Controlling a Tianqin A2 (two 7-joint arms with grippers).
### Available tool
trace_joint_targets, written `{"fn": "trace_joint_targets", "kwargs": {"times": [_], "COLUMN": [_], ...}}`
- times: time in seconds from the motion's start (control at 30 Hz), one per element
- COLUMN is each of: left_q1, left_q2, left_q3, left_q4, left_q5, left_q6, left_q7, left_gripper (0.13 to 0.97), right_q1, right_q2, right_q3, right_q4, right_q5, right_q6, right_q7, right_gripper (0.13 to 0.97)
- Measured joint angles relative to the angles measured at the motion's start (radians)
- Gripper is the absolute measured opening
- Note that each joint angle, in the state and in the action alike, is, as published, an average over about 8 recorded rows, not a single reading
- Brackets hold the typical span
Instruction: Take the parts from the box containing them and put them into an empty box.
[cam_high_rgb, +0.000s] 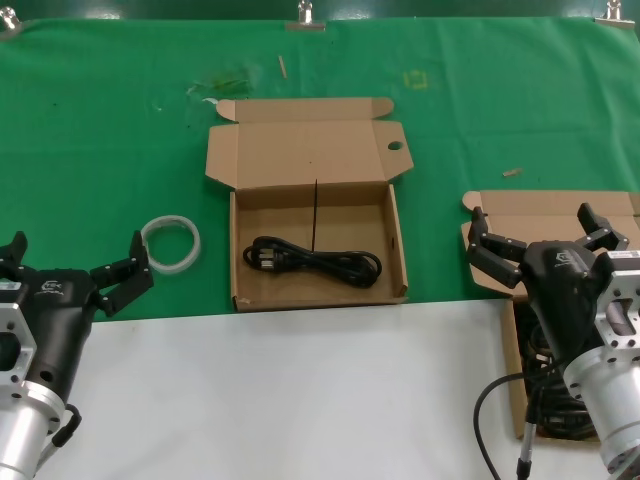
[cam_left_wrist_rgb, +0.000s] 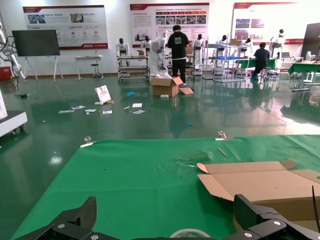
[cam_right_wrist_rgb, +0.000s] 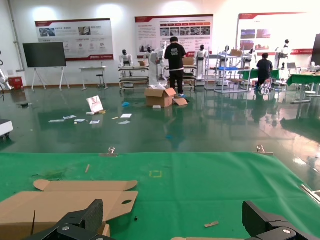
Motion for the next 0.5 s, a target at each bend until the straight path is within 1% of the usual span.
{"fn": "trace_joint_targets", "kwargs": {"times": [0.5], "left_q1": [0.0], "left_q2": [0.0], "left_q3": [0.0], "left_q4": [0.0], "left_q5": [0.0], "left_q6": [0.0], "left_q7": [0.0], "left_gripper": [0.966], "right_q1": [0.0], "right_q2": [0.0], "right_q3": [0.0], "right_q4": [0.0], "right_q5": [0.0], "right_q6": [0.0], "right_q7": [0.0], "right_gripper": [0.966]}}
